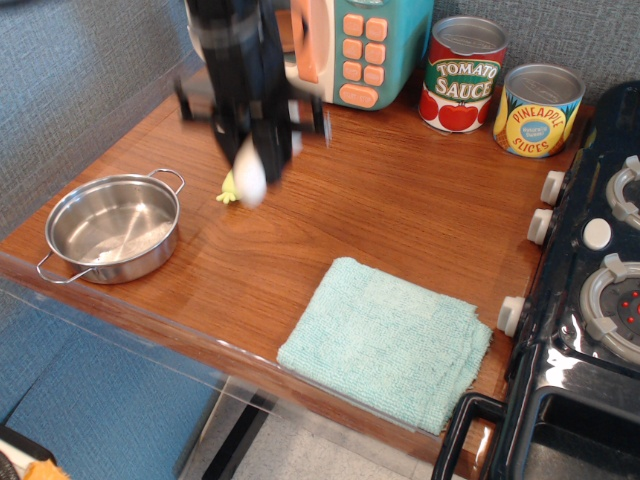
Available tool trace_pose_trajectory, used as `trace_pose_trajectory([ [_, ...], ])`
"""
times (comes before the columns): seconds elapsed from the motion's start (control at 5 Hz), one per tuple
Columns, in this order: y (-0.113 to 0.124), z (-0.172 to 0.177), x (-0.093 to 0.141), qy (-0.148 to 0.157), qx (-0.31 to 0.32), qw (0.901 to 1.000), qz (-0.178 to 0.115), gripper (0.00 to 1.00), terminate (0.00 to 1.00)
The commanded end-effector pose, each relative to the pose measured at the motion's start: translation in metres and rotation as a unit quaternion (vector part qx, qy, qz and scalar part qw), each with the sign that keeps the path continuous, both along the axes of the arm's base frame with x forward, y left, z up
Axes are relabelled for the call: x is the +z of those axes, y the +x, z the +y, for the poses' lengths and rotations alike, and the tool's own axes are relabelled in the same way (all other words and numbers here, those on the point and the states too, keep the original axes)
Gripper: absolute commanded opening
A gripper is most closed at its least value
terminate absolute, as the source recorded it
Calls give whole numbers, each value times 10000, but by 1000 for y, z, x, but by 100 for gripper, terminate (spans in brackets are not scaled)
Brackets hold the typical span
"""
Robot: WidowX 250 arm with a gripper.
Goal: Put the mushroom between the pot and the cloth
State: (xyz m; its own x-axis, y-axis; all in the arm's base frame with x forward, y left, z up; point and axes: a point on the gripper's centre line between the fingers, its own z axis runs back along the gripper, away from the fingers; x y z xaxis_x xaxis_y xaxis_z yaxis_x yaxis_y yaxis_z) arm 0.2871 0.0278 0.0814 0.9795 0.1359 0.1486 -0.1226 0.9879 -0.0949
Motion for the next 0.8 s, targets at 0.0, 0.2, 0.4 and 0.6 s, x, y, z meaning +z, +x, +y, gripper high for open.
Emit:
trace_pose_trajectory([
  [0.0, -43, 11, -37, 231, -48, 9996, 154, 0, 0],
  [0.2, -46, 12, -47, 164, -310, 9992, 166, 0, 0],
  [0.4, -44, 9, -46, 130, -391, 9991, 130, 100, 0],
  [0.6, -42, 3, -31, 68, -389, 9992, -30, 100, 0],
])
